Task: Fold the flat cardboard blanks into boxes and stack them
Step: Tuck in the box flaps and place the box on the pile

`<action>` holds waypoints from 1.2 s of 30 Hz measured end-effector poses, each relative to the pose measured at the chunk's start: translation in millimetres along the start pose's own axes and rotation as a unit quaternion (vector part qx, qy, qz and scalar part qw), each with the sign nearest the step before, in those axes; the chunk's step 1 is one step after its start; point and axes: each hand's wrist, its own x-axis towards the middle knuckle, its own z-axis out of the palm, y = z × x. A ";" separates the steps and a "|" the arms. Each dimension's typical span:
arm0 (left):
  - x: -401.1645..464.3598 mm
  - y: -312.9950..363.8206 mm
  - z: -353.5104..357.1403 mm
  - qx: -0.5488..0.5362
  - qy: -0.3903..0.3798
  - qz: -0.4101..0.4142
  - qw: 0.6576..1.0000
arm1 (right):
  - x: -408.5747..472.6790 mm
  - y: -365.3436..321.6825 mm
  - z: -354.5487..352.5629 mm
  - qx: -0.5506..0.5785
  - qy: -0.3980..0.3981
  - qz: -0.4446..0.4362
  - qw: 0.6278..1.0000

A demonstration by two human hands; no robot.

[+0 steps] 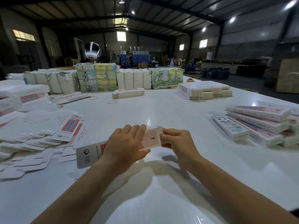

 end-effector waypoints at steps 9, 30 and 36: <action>-0.3 0.8 1.8 0.049 -0.034 0.020 0.998 | -2.8 0.2 -1.2 -0.155 0.042 -0.076 0.984; -5.4 -7.4 9.7 -0.028 -0.059 -0.038 0.997 | -1.8 11.0 2.9 -0.292 0.003 -0.142 0.946; -6.1 -26.9 14.5 -0.112 -0.103 -0.048 0.987 | -0.2 19.5 3.3 -0.455 -0.180 -0.265 0.831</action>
